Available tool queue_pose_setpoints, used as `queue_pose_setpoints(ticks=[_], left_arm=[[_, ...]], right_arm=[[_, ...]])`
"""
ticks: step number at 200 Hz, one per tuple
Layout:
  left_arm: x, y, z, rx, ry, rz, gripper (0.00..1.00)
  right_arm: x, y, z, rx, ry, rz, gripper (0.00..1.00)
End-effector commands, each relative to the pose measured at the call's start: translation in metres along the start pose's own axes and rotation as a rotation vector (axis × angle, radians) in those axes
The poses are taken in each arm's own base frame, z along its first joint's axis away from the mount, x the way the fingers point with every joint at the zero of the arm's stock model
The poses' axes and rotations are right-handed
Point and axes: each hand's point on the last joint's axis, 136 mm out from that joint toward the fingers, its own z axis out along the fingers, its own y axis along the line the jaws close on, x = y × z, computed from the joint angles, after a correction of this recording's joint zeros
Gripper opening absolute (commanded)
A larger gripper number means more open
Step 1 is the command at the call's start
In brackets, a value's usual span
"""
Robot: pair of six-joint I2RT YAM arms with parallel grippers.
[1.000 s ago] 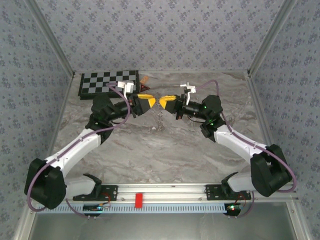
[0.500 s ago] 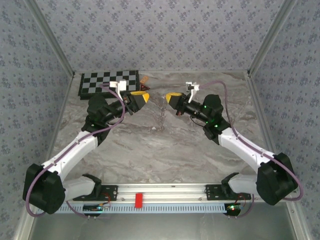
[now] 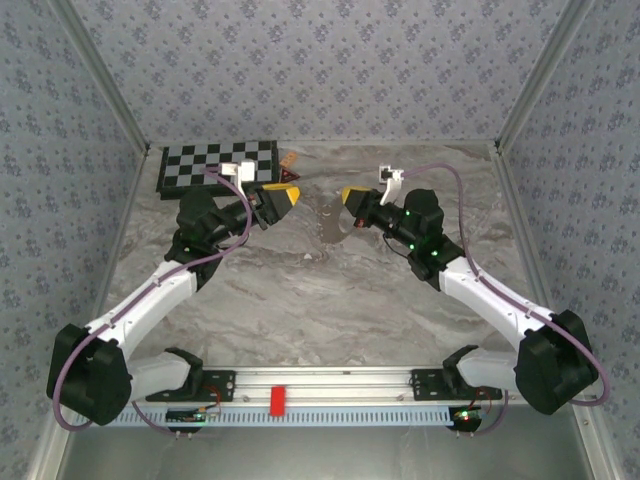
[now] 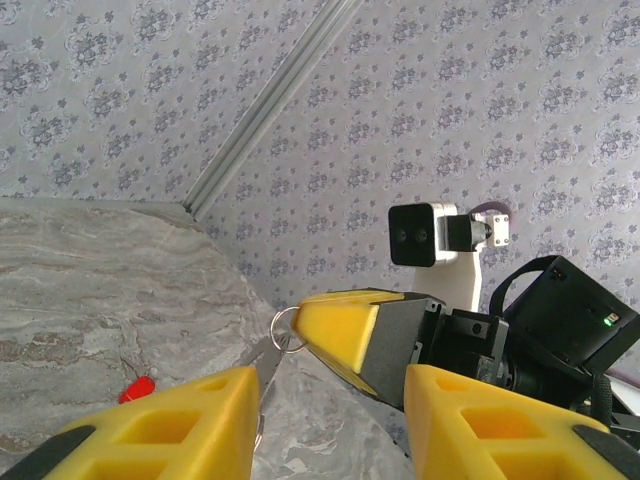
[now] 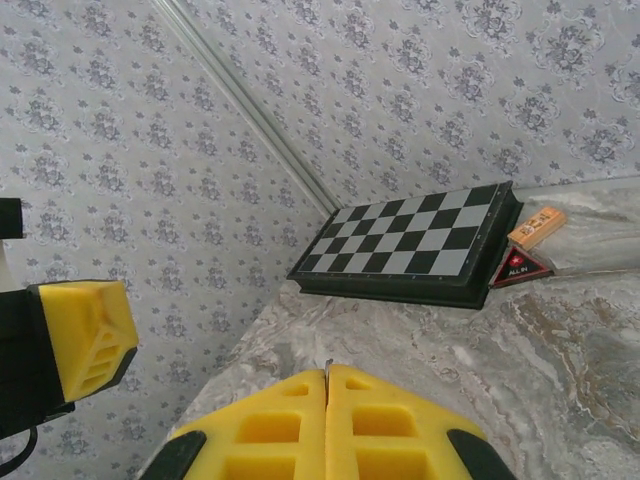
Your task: Put the keys on the keyring
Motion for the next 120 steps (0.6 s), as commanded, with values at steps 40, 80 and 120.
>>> queue_pose_setpoints(ticks=[40, 80, 120], left_arm=[[-0.007, -0.007, 0.0, 0.024, -0.017, 0.019, 0.42], [-0.004, -0.006, 0.001, 0.03, -0.007, 0.018, 0.42], [0.0, -0.013, 0.002, 0.06, 0.017, 0.028, 0.42]], right_arm=[[-0.019, 0.013, -0.006, -0.019, -0.059, -0.018, 0.0], [-0.021, 0.023, -0.007, -0.072, -0.071, -0.072, 0.0], [-0.023, 0.052, -0.016, -0.219, -0.104, -0.188, 0.0]])
